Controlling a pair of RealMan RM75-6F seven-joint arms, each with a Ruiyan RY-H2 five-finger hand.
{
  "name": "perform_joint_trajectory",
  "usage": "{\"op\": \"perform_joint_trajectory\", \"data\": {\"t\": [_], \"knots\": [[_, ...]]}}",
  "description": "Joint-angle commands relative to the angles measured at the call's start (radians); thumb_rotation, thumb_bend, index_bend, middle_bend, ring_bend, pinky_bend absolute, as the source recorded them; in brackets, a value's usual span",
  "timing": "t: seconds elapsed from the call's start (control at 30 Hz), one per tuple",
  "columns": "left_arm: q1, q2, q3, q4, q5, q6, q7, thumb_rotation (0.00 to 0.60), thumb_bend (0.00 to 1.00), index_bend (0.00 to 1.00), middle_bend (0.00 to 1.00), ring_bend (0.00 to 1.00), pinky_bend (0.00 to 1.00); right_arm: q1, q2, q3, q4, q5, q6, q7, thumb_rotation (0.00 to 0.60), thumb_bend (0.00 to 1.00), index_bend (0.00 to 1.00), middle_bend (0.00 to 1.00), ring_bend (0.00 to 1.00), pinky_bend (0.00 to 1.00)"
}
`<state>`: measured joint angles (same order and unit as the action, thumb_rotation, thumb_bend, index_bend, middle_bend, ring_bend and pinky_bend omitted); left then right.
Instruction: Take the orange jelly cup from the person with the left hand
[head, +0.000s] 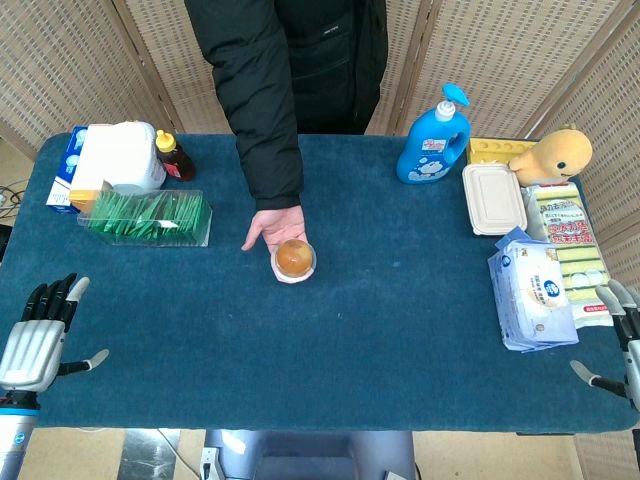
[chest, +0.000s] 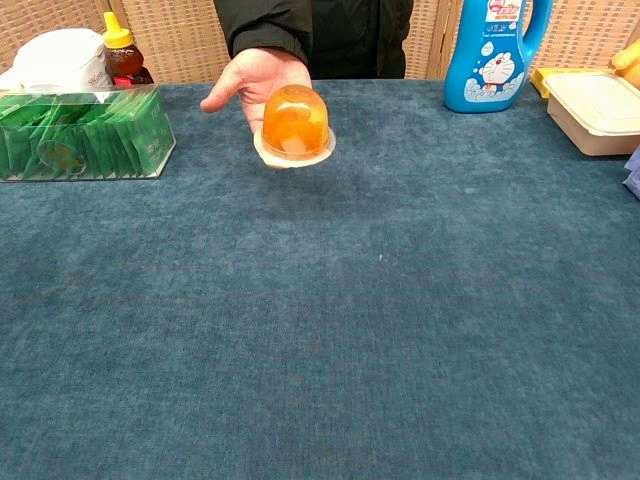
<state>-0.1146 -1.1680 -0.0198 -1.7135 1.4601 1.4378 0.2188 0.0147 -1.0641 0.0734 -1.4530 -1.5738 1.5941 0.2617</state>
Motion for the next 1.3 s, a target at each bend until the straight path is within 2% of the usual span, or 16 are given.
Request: {"op": "perform_joint_trajectory", "data": {"t": [0.03,0.17,0.33,0.4,0.5,0.57,0.67,0.83,1.03,1.3], "knots": [[0.000,0.001,0.001,-0.001,0.000,-0.002,0.000,0.600,0.08,0.00,0.00,0.00,0.00,0.001,0.000,-0.002,0.000,-0.001,-0.001,0.000,0.600,0.02,0.00,0.00,0.02,0.11],[-0.003,0.002,0.003,-0.004,0.010,-0.004,-0.006,0.600,0.08,0.00,0.00,0.00,0.00,0.001,0.002,-0.002,-0.003,-0.002,0.002,0.006,0.600,0.02,0.00,0.00,0.02,0.11],[-0.059,0.024,-0.004,-0.059,0.102,-0.037,-0.051,0.600,0.08,0.00,0.00,0.00,0.00,0.004,0.001,0.000,-0.002,0.013,-0.010,0.011,0.600,0.02,0.00,0.00,0.02,0.11],[-0.111,0.049,-0.030,-0.115,0.128,-0.079,-0.029,0.600,0.08,0.00,0.00,0.00,0.00,0.006,0.001,0.000,-0.003,0.015,-0.014,0.013,0.600,0.02,0.00,0.00,0.02,0.11],[-0.184,0.061,-0.085,-0.183,0.109,-0.146,0.032,0.600,0.08,0.00,0.00,0.00,0.00,0.007,0.000,0.003,-0.004,0.021,-0.016,0.008,0.600,0.02,0.00,0.00,0.02,0.11],[-0.249,0.067,-0.129,-0.246,0.049,-0.228,0.067,0.600,0.08,0.00,0.00,0.00,0.00,0.008,-0.002,0.003,-0.004,0.024,-0.019,0.008,0.600,0.02,0.00,0.00,0.03,0.12],[-0.339,0.069,-0.194,-0.322,-0.098,-0.336,0.152,0.600,0.09,0.00,0.00,0.00,0.00,0.009,-0.002,0.006,-0.003,0.034,-0.023,0.007,0.600,0.03,0.00,0.00,0.03,0.12],[-0.504,-0.009,-0.268,-0.314,-0.322,-0.457,0.296,0.600,0.09,0.00,0.00,0.00,0.00,0.011,-0.003,0.008,0.005,0.042,-0.031,0.022,0.600,0.03,0.00,0.00,0.03,0.12],[-0.629,-0.112,-0.291,-0.239,-0.458,-0.474,0.395,0.600,0.10,0.00,0.00,0.00,0.00,0.012,-0.003,0.010,0.012,0.047,-0.033,0.036,0.600,0.03,0.00,0.00,0.03,0.12],[-0.741,-0.196,-0.282,-0.193,-0.598,-0.453,0.478,0.600,0.11,0.00,0.00,0.00,0.00,0.012,-0.004,0.013,0.020,0.054,-0.034,0.054,0.600,0.03,0.00,0.00,0.03,0.11]]}}
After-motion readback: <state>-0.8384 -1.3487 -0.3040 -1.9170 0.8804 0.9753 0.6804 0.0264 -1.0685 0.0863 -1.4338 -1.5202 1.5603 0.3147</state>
